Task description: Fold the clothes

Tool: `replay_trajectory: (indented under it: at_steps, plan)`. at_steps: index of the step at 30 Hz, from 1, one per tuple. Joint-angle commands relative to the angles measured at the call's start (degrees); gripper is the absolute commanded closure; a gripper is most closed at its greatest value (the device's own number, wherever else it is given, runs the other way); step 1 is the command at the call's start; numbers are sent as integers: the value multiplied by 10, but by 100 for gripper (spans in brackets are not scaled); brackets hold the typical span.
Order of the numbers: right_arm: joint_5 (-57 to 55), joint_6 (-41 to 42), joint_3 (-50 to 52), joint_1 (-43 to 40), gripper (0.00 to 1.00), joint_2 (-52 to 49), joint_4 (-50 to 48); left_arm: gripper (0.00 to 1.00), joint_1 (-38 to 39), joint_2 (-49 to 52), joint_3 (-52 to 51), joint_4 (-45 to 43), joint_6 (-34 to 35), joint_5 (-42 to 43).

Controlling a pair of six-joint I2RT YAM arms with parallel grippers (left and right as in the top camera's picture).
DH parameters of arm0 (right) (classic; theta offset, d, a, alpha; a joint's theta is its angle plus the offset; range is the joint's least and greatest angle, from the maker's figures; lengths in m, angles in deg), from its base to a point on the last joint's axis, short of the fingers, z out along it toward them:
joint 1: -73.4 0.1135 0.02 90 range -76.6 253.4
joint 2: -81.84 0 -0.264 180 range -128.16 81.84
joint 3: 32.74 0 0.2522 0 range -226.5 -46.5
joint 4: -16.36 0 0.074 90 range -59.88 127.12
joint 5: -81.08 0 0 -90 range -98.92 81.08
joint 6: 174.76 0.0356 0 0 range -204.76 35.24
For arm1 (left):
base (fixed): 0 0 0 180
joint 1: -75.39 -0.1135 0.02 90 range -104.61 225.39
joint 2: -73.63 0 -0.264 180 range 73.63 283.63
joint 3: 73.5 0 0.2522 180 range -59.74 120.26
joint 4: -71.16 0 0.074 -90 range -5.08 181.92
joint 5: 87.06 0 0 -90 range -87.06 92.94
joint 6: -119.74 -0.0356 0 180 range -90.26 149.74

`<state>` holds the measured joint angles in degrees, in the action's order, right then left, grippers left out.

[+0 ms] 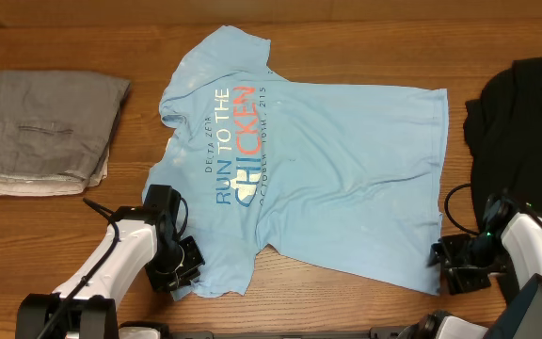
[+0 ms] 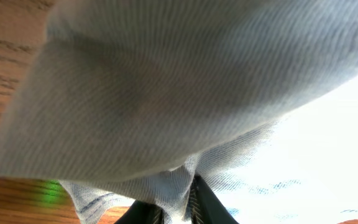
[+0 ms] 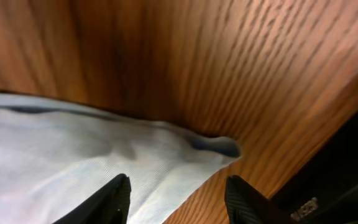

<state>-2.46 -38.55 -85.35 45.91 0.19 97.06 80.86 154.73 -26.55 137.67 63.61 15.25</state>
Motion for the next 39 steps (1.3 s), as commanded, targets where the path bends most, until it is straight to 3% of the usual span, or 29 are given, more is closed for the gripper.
replay_trajectory:
  at_steps: [1, 10, 15, 23, 25, 30, 34, 39]
  plan:
    - [-26, 21, 3, -2, 45, 4, -3, 82, -4, -5, -3, -2, -14, 11]
    - [-25, 36, 3, -2, 42, 4, -11, 79, -4, -5, -3, -2, -13, 11]
    - [-11, 30, 12, -2, 34, 4, -17, 78, -4, -5, -3, -2, -13, 11]
    - [11, 16, 73, 4, 32, 4, -87, 79, -4, -5, -3, -2, -13, 11]
    - [11, 16, 73, 4, 37, 4, -89, 79, -4, -5, -3, -2, -13, 11]
    - [11, 16, 73, 4, 72, 4, -90, 81, -4, -5, -3, -2, -13, 11]
    - [14, -1, 72, 4, 93, 4, -90, 96, -4, -5, -3, -2, -17, 11]
    - [12, -28, 35, 4, 96, 4, -52, 96, -4, -6, 24, 38, -41, -7]
